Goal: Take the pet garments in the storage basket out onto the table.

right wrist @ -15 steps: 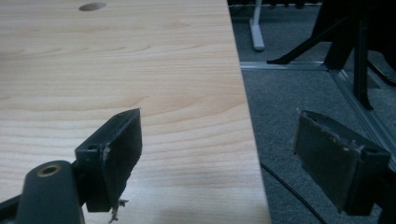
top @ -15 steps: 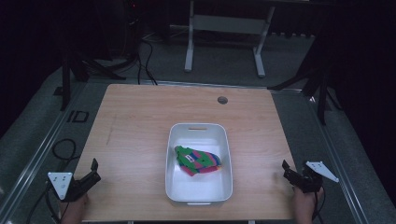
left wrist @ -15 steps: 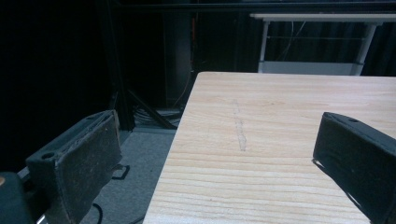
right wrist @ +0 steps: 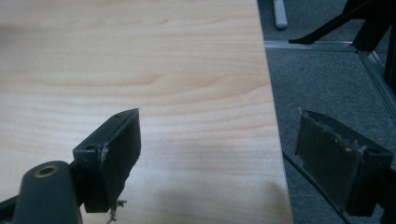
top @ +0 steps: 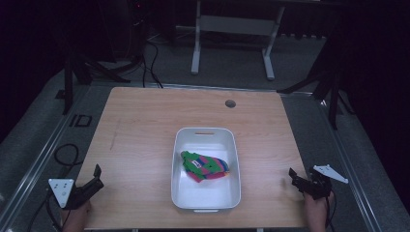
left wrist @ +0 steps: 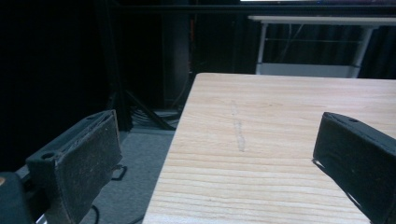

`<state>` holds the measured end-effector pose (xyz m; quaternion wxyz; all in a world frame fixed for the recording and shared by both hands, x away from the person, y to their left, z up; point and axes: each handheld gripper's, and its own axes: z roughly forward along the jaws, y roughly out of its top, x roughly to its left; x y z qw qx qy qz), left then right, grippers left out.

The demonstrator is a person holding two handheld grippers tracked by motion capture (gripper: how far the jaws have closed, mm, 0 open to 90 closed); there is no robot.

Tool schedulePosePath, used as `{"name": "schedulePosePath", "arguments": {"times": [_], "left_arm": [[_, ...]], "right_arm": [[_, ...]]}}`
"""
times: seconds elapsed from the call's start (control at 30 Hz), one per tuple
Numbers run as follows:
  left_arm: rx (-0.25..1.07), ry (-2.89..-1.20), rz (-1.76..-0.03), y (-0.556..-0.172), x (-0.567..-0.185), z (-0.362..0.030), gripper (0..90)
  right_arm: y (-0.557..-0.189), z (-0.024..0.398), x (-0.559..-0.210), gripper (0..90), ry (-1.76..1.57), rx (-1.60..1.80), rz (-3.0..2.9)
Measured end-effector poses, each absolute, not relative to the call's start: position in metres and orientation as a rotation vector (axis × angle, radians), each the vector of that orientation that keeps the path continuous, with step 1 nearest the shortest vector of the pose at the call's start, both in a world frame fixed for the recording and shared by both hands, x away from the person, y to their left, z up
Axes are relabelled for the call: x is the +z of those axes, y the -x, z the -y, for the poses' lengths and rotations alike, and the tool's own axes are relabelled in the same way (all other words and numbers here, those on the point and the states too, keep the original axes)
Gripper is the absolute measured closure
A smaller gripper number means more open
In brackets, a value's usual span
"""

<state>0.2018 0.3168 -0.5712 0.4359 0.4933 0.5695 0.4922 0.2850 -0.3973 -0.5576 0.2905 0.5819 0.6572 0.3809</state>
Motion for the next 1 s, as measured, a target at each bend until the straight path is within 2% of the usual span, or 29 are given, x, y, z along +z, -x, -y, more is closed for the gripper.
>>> {"name": "schedulePosePath", "arguments": {"times": [0.33, 1.0], "left_arm": [[1.223, -1.227, -1.404, -0.201, -0.572, -0.316, 1.3], [1.209, -1.235, -1.395, -0.201, -0.571, -0.317, 1.3]], "right_arm": [[-0.296, 0.404, -0.559, 14.6, -1.46, 1.129, -2.059], [-0.297, 0.357, -0.552, 13.0, -0.933, 1.184, -2.61]]}}
